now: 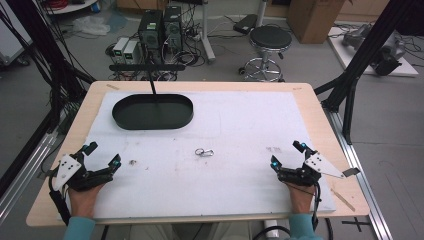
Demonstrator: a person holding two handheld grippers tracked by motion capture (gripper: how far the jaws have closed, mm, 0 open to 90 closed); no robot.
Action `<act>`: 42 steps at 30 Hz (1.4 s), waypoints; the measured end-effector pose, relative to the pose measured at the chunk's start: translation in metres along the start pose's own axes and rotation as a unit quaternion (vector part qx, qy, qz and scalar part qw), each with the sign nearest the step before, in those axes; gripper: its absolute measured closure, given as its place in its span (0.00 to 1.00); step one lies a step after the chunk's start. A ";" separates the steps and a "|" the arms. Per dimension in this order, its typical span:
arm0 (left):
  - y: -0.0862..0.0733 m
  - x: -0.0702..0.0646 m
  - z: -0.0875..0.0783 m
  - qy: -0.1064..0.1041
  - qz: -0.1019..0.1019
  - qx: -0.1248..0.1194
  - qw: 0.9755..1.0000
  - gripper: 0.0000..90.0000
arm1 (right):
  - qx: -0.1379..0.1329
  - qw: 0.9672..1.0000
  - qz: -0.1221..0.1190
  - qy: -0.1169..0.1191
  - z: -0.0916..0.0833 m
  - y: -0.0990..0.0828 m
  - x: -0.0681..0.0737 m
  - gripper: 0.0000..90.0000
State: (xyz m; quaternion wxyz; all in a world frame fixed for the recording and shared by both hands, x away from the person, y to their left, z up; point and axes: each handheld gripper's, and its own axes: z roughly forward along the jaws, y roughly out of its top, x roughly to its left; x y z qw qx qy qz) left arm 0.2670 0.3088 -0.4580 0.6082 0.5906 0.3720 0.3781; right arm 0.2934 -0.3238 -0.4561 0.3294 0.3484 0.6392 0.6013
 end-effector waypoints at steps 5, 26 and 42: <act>0.000 0.000 0.000 0.001 0.001 0.000 1.000 0.08 | -0.005 1.000 -0.002 -0.001 0.000 0.000 -0.001 0.01; 0.011 0.006 0.007 -0.033 -0.007 0.016 0.999 0.08 | -0.011 1.000 0.001 0.001 -0.001 -0.001 -0.002 0.01; 0.065 0.001 0.051 -0.138 0.062 0.076 0.986 0.07 | -0.010 1.000 -0.001 0.000 -0.002 -0.001 -0.001 0.01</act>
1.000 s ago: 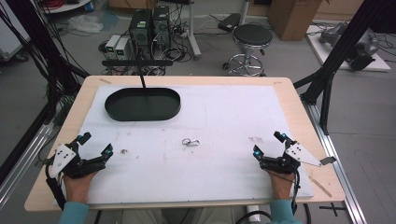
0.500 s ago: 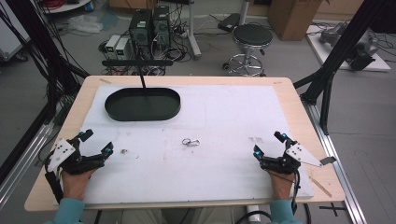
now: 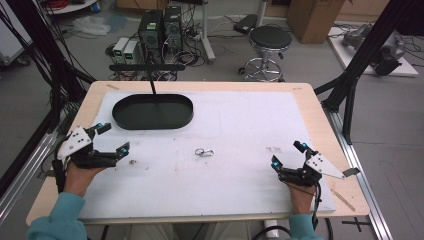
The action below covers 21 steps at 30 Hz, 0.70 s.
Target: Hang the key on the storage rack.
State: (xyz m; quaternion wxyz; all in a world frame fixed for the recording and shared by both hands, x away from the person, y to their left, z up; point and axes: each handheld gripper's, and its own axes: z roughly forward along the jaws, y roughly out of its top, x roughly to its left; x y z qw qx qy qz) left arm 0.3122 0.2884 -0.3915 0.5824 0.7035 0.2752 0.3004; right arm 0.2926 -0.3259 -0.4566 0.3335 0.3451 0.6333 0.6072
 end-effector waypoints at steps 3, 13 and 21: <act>0.011 -0.002 0.011 -0.021 0.015 0.011 1.000 0.07 | 0.000 1.000 0.000 0.000 0.000 0.000 0.000 0.01; 0.039 -0.008 0.046 -0.090 0.045 0.056 0.993 0.07 | 0.000 1.000 0.001 0.000 0.000 0.000 0.000 0.01; 0.053 -0.020 0.077 -0.133 0.070 0.102 0.983 0.07 | 0.000 1.000 0.003 0.000 0.000 0.000 0.000 0.01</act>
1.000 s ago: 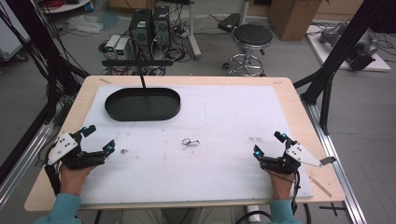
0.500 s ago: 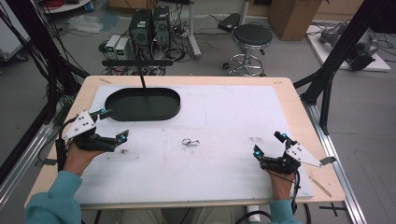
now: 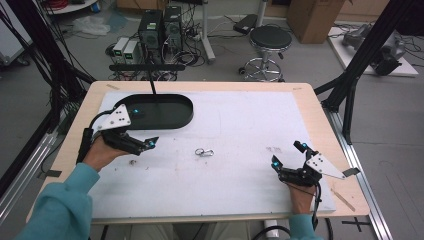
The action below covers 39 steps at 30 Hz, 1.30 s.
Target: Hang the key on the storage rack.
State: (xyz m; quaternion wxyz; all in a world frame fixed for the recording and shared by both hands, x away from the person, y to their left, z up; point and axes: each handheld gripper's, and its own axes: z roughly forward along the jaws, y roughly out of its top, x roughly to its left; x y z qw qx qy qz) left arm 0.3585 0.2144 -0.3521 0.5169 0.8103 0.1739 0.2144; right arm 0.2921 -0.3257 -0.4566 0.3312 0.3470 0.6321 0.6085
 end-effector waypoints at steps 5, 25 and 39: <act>0.011 -0.001 0.019 -0.028 0.009 0.021 0.999 0.07 | -0.004 1.000 0.001 0.000 0.000 0.000 0.000 0.01; 0.037 -0.011 0.094 -0.116 0.049 0.141 0.982 0.08 | -0.003 1.000 -0.006 -0.001 0.000 0.000 0.000 0.01; 0.041 -0.021 0.132 -0.150 0.064 0.203 0.965 0.20 | -0.002 1.000 -0.005 0.000 0.000 0.000 0.000 0.01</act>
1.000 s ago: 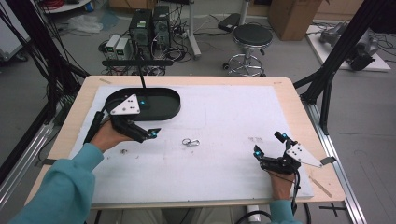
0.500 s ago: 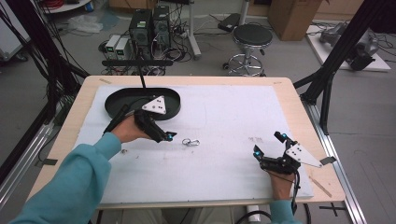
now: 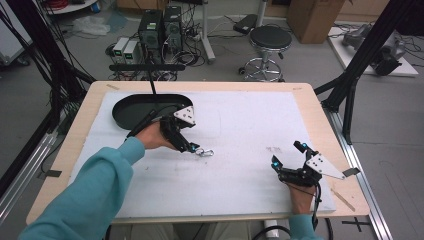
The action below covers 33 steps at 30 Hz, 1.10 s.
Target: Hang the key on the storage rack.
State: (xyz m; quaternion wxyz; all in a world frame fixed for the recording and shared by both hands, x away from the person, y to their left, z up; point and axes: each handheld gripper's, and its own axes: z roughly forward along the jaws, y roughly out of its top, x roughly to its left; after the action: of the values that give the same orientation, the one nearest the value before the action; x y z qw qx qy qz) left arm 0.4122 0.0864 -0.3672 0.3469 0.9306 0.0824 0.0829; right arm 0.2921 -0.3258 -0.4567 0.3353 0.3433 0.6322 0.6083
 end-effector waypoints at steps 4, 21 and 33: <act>0.000 0.001 0.009 -0.010 0.001 0.016 1.000 0.21 | -0.001 1.000 0.001 0.000 0.000 0.000 0.000 0.01; -0.005 0.001 0.034 -0.033 -0.015 0.069 0.997 0.29 | -0.002 1.000 0.003 0.000 0.000 0.000 0.000 0.01; -0.006 0.000 0.045 -0.037 -0.002 0.095 0.995 0.49 | -0.002 1.000 0.004 0.000 0.000 0.000 0.000 0.01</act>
State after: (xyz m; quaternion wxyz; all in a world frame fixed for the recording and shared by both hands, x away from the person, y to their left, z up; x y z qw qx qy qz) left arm 0.4215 0.0622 -0.4043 0.2597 0.9617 0.0786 0.0393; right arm 0.2924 -0.3259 -0.4568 0.3334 0.3448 0.6297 0.6111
